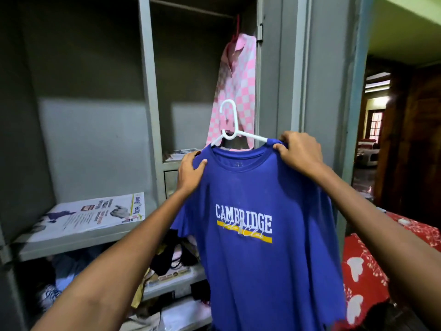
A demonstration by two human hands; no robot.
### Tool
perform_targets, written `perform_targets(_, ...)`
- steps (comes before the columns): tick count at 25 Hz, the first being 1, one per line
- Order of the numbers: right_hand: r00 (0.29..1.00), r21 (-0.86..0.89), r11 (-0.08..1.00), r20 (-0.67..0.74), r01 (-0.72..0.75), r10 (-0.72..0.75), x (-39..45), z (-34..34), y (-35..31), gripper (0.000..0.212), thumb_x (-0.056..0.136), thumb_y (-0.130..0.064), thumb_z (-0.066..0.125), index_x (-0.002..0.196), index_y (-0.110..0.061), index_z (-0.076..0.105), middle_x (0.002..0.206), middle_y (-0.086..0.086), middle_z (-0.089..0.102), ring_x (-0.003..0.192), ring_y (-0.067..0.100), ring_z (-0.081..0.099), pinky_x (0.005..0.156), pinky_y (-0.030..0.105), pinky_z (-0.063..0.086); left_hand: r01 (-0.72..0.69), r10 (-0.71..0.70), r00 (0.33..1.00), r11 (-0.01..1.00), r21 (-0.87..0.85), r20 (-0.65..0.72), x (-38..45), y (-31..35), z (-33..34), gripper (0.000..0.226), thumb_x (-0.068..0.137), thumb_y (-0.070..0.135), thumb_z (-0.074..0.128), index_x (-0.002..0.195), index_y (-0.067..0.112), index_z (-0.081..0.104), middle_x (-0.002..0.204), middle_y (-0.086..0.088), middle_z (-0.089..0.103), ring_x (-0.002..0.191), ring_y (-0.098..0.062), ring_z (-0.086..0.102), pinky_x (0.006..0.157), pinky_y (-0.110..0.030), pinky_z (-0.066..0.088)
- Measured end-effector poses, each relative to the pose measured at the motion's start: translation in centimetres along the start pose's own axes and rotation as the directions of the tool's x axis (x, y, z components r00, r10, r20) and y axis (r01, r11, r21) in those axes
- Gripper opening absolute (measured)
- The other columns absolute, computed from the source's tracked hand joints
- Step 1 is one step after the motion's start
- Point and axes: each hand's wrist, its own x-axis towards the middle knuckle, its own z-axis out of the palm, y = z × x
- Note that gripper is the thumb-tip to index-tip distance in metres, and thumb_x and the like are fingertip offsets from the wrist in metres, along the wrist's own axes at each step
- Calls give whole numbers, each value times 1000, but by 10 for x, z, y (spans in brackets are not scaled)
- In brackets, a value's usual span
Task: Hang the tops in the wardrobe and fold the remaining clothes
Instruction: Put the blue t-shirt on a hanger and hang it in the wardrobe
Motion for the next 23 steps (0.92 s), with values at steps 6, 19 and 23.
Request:
perform_targets(6,997,-117,993,-79,-32,23,85,-13,-31,22,93,-16,49,102,-1,61,109,23,62,101,41,57,73,36,38,-28,21,999,971,239,35,39,2,-14,47,88,20,62,130,4,49,132,-13,49,121,-28,48,101,-36,38)
perform_targets(19,933,-145,989,-349,39,-88,307,-50,-87,27,88,-8,58,114,-2,61,122,19,59,115,36,55,90,37,45,-200,257,963,503,841,75,210,-1,-39,67,89,37,57,144,9,28,155,-11,16,145,-24,10,117,-38,8)
perform_targets(23,915,-151,987,-389,50,-106,354,-40,-94,25,88,-5,56,112,-3,63,120,18,61,114,35,57,89,36,45,-187,332,942,413,891,43,259,4,-50,68,90,38,55,145,9,27,156,-12,14,145,-25,9,116,-37,7)
